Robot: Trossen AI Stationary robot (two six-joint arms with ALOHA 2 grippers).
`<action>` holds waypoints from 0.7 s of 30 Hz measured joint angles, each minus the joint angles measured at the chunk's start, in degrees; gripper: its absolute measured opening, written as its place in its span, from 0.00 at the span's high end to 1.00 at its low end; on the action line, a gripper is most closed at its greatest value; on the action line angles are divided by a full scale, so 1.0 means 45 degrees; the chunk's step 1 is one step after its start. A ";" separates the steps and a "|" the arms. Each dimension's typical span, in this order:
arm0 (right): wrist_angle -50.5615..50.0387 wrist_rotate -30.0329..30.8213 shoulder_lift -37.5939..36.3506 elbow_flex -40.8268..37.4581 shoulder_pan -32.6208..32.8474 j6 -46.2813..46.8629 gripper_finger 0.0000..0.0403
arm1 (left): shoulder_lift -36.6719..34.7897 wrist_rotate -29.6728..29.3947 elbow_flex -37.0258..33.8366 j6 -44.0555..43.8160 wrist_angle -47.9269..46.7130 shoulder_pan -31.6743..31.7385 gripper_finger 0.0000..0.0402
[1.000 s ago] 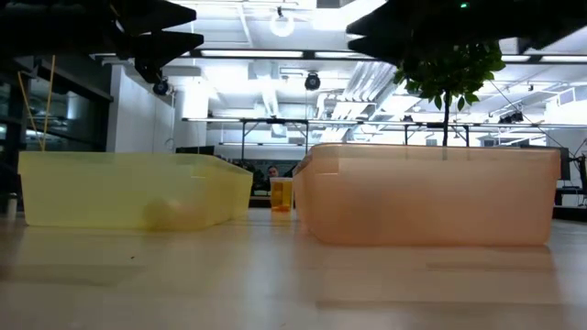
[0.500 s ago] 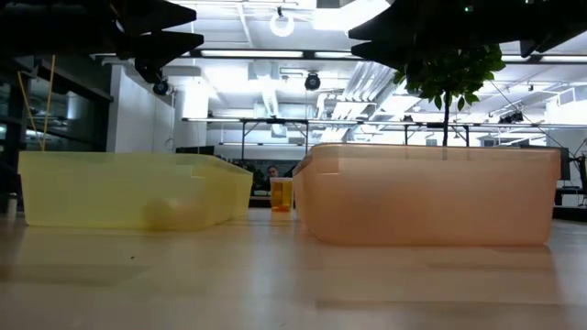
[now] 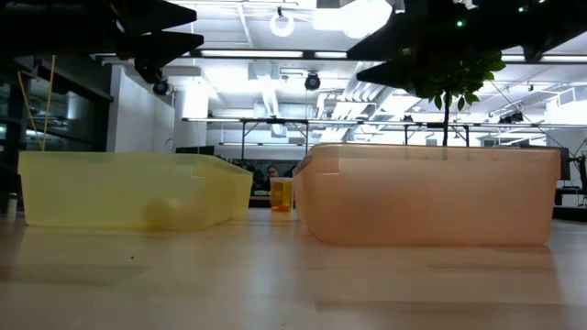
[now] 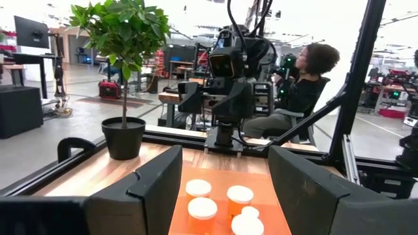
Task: Pick and place medicine bottles into bin by pill shape (circle, oval)
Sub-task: Put the orange bottle pill into the yellow bin
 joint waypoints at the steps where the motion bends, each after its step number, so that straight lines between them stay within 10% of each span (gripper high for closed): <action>1: -0.0029 0.0059 0.0154 0.0109 -0.0026 -0.0005 0.29 | -0.0001 -0.0088 0.0000 0.0001 0.0000 0.0000 0.46; 21: -0.8616 0.1164 0.9251 1.0658 -0.4320 0.4738 0.24 | -0.0001 -0.0571 0.0002 -0.0245 -0.0007 0.0005 0.46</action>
